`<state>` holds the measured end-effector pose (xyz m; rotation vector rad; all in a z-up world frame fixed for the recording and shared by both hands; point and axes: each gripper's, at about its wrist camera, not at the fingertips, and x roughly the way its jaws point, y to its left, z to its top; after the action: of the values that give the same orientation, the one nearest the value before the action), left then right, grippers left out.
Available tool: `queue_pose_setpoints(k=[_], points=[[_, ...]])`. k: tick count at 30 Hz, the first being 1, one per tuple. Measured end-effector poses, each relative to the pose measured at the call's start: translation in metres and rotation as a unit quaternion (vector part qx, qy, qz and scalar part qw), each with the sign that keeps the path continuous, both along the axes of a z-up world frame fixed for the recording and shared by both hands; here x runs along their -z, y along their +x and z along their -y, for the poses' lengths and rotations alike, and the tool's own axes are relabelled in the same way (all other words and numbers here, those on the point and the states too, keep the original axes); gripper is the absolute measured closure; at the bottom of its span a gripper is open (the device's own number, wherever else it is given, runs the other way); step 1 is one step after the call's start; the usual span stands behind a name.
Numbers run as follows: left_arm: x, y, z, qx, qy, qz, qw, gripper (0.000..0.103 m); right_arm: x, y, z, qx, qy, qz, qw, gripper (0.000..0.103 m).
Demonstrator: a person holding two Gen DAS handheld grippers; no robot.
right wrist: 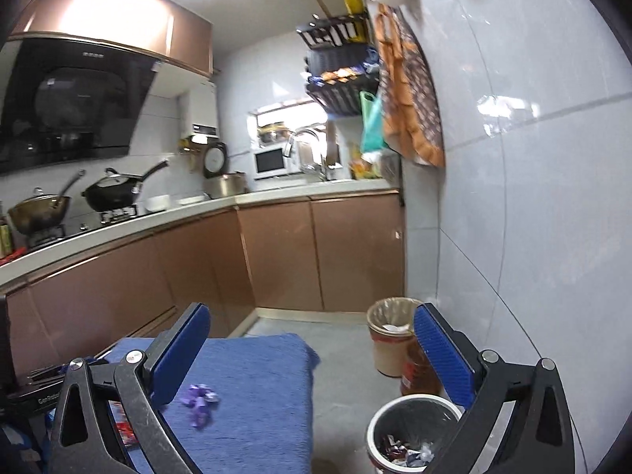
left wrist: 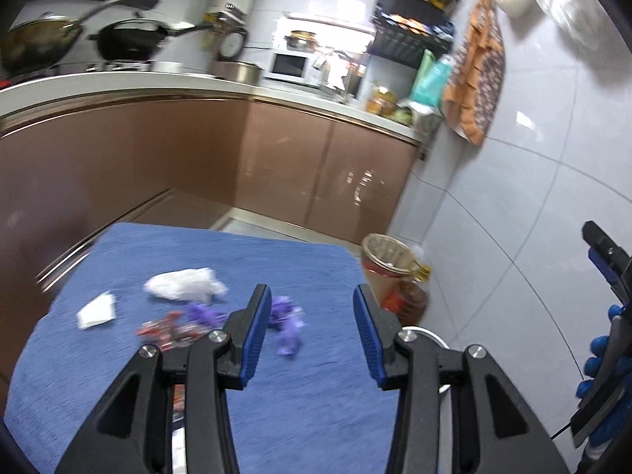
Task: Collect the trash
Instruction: 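Move both tools back over the table, then grasp the red snack wrapper with the left tool while the right tool grasps a white tissue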
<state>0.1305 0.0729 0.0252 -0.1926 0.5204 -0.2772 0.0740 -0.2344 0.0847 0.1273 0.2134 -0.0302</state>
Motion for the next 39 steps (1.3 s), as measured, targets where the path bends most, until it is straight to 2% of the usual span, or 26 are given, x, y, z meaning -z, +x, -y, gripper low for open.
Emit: queue_pose_setpoints(k=[5,10,15,20,26,31,37,39], points=[[-0.003,-0.032,-0.06,-0.046,0.004,0.01,0.9989,0.062,-0.011,-0.01,-0.025,-0.034,0.0,-0.002,0.999,0.0],[-0.002,-0.054,-0.095,-0.066,0.027,0.013,0.9973,0.062,-0.011,-0.01,-0.046,-0.088,0.009,-0.017,0.996,0.0],[0.026,-0.048,-0.109,-0.056,0.022,-0.022,0.9979,0.062,-0.002,0.002,-0.068,-0.153,0.014,-0.046,0.987,0.0],[0.064,-0.02,-0.103,-0.033,0.01,-0.072,0.9968,0.062,0.022,0.02,-0.088,-0.214,0.012,-0.092,0.972,0.002],[0.103,0.018,-0.093,-0.014,0.018,-0.119,0.9926,0.062,0.061,0.042,-0.112,-0.28,0.012,-0.155,0.947,0.012],[0.134,0.042,-0.09,0.001,0.024,-0.152,0.9881,0.062,0.094,0.057,-0.133,-0.325,0.005,-0.206,0.923,0.014],[0.162,0.068,-0.094,0.023,0.018,-0.179,0.9835,0.063,0.139,0.073,-0.175,-0.389,-0.006,-0.274,0.88,0.014],[0.167,0.073,-0.096,0.031,0.012,-0.178,0.9835,0.068,0.154,0.077,-0.195,-0.412,-0.021,-0.297,0.861,0.014]])
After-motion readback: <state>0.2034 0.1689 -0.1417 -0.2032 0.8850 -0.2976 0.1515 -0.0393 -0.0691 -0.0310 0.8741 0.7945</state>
